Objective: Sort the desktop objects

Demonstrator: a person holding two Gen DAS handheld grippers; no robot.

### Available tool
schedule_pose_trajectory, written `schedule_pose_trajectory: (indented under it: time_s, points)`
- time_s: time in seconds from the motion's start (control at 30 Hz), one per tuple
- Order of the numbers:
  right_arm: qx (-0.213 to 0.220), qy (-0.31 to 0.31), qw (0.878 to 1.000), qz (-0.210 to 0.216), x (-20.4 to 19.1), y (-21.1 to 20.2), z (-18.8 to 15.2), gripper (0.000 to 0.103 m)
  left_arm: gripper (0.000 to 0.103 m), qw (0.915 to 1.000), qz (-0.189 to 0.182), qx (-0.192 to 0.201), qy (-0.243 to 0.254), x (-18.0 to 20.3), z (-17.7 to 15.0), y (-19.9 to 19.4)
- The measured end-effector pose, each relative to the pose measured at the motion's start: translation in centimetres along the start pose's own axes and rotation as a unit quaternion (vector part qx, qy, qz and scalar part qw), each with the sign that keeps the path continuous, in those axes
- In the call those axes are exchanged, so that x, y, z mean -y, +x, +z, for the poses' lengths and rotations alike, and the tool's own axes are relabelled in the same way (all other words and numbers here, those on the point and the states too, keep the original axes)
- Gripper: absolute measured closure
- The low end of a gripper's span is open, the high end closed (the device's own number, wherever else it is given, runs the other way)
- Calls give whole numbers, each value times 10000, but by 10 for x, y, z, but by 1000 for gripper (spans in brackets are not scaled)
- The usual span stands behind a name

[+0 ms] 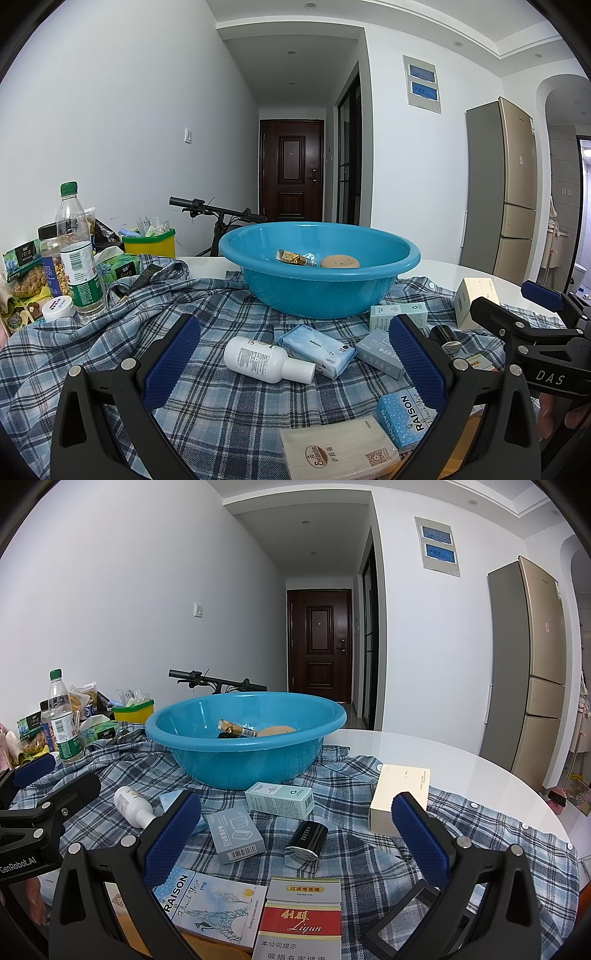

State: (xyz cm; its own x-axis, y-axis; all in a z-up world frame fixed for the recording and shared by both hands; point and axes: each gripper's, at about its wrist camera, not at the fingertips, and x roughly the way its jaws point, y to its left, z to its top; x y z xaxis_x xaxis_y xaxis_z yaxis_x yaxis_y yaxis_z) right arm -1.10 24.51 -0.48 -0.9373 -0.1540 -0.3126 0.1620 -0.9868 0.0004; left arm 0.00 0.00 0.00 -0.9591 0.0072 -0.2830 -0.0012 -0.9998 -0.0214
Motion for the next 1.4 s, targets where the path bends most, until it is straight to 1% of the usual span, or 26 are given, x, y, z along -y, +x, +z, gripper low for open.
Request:
schedule_pose_trajectory:
  time_s: [0.97,1.4]
  points:
    - [-6,3,10000,-2,-1,2,0,0,0,10000,-4,-2,0,0,0,0]
    - [-11,2,10000,-3,-1,1,1,0,0,10000,49,6,-16,2,1,-4]
